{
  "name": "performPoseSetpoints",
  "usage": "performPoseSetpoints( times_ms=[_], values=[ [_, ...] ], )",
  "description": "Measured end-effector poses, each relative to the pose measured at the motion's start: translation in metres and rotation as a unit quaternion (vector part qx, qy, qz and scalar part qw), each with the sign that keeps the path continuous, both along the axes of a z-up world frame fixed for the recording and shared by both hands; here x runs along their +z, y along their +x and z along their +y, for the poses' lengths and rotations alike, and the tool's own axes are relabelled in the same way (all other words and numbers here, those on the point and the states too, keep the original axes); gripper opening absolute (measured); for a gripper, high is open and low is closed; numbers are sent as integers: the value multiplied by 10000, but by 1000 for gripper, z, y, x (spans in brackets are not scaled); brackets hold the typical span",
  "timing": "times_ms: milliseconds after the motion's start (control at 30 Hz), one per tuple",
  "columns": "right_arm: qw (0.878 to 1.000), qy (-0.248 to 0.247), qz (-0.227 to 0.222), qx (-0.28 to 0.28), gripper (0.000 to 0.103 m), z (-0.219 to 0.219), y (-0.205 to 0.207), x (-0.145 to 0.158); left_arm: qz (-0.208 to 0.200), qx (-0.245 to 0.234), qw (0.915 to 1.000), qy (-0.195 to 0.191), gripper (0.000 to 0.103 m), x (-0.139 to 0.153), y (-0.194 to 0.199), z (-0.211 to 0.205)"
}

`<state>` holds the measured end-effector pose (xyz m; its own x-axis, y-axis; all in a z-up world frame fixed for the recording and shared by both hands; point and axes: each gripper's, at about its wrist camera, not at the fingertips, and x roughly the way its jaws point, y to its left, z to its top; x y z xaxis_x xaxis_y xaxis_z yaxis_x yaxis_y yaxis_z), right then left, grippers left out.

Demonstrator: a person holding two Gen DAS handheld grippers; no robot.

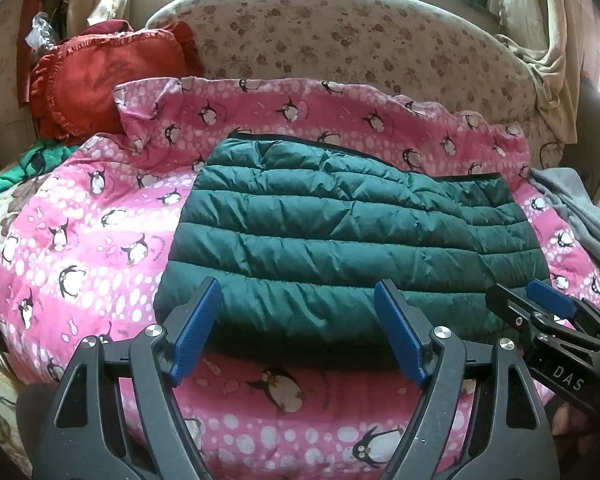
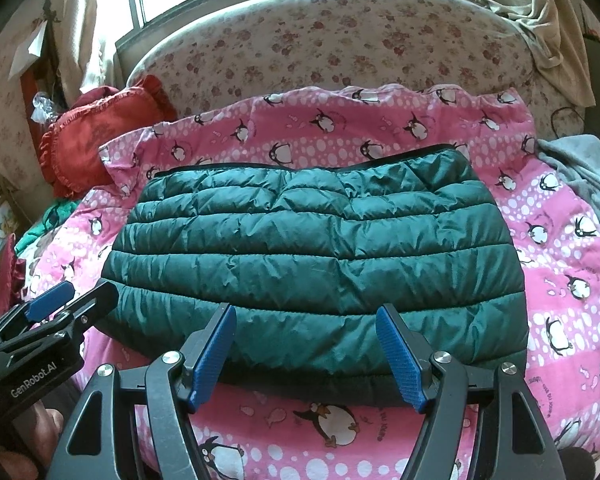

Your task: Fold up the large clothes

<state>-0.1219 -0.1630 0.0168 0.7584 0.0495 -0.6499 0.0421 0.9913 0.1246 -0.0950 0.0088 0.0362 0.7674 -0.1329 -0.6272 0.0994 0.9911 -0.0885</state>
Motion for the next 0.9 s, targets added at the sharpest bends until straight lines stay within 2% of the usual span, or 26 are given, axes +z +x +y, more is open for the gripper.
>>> performPoseSetpoints(
  times_ms=[900],
  values=[
    [9999, 48, 119, -23, 70, 3, 8, -6, 83, -28, 9999, -87, 79, -6, 5, 0]
  ],
)
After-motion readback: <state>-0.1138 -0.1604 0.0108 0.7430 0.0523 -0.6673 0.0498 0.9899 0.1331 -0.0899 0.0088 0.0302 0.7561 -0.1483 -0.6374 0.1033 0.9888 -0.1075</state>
